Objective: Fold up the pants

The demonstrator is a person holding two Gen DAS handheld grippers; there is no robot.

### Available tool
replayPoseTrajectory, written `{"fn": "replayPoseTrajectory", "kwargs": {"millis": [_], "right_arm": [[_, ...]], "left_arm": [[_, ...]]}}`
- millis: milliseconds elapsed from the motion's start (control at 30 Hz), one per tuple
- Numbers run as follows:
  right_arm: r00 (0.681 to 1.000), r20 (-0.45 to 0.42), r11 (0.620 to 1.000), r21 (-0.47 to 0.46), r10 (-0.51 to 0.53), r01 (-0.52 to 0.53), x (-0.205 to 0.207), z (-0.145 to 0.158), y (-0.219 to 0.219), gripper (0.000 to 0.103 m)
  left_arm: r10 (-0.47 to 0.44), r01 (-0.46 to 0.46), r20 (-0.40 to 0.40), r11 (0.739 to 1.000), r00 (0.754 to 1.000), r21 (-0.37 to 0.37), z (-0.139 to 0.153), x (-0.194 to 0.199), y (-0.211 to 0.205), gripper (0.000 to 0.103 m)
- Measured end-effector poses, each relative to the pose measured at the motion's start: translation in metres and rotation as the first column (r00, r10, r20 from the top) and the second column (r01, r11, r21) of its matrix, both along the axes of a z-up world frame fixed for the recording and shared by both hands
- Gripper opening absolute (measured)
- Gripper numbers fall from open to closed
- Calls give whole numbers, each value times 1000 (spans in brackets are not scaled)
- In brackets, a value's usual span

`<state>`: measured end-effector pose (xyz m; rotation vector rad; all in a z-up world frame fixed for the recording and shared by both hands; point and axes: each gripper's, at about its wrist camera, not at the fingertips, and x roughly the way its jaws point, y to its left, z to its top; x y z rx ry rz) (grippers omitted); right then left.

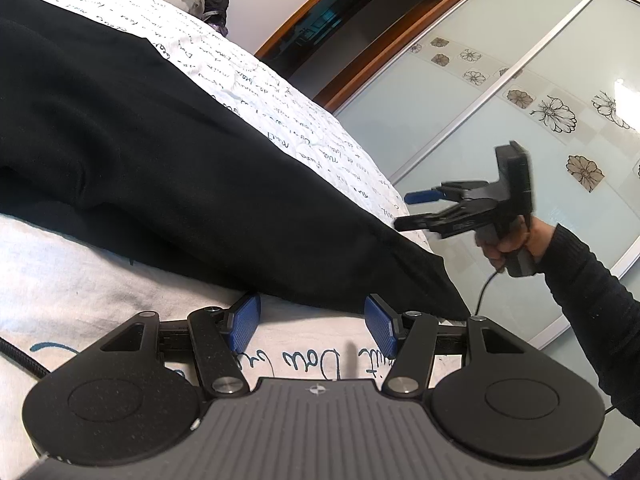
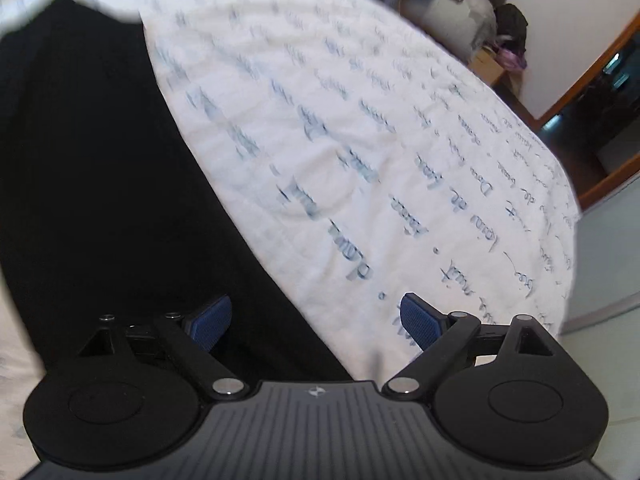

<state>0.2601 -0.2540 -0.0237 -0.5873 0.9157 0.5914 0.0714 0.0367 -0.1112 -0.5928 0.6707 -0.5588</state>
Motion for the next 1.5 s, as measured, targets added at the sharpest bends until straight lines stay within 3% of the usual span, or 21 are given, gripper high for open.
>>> {"fn": "replayPoseTrajectory", "kwargs": {"millis": [67,200,367,467,533,633,767,833,900,1000,1033,1100,1167,1233,1300,1367,1400,1500], "right_arm": [[995,-95,995,97,35,-25,-3,3,-10,88],[981,-193,997,69,31,-17,2,-16,-15,47],[981,-194,998,68,13,0,4,-26,-12,41],[975,-220,998,68,12,3,2,-29,-9,20],[983,-182,1000,7,28,-27,-7,-31,4,16],[994,-84,984,-160,70,-82,-24,-34,29,9],[977,36,890,-421,209,-175,-53,-49,56,5],[967,68,843,-507,247,-180,-60,-56,59,5],[957,100,804,-570,273,-170,-62,-61,58,4],[957,157,780,-618,243,-97,-54,-67,46,2],[964,158,788,-610,214,-75,-49,-66,43,2],[980,174,861,-509,100,3,-35,-54,31,3],[977,191,934,-321,-97,155,-20,-27,8,4],[934,172,940,-84,-314,331,-14,1,-23,10],[892,80,889,161,-445,429,-21,18,-50,35],[875,-30,815,347,-484,463,-33,21,-62,67],[877,-75,781,423,-475,460,-40,20,-62,77],[885,-188,697,557,-425,453,-44,3,-51,77]], "left_arm": [[-1,1,0,1000,1000,-1,1,1,1,63],[-1,1,0,1000,1000,-2,1,1,2,63],[-3,3,1,1000,1000,0,1,1,2,63],[-2,2,1,1000,1000,-2,1,1,2,64],[-2,2,1,1000,1000,-2,2,0,2,64],[-2,2,1,1000,1000,-2,2,0,2,64],[-2,2,2,1000,1000,-4,3,0,1,64],[-3,3,2,1000,1000,-8,4,1,1,64],[-3,3,2,1000,1000,-12,4,0,2,64],[-5,5,3,1000,1000,-17,3,0,3,64],[-5,5,2,1000,1000,-20,4,0,3,64],[-5,5,2,1000,1000,-23,4,0,2,65],[-6,6,2,1000,1000,-23,3,0,3,65],[-5,5,2,1000,1000,-22,3,0,3,65],[-6,6,4,1000,1000,-14,3,0,2,65],[-9,9,8,1000,1000,-5,4,0,0,66],[-9,9,9,1000,1000,0,5,0,0,66],[-9,9,13,1000,1000,20,7,0,-3,66]]}}
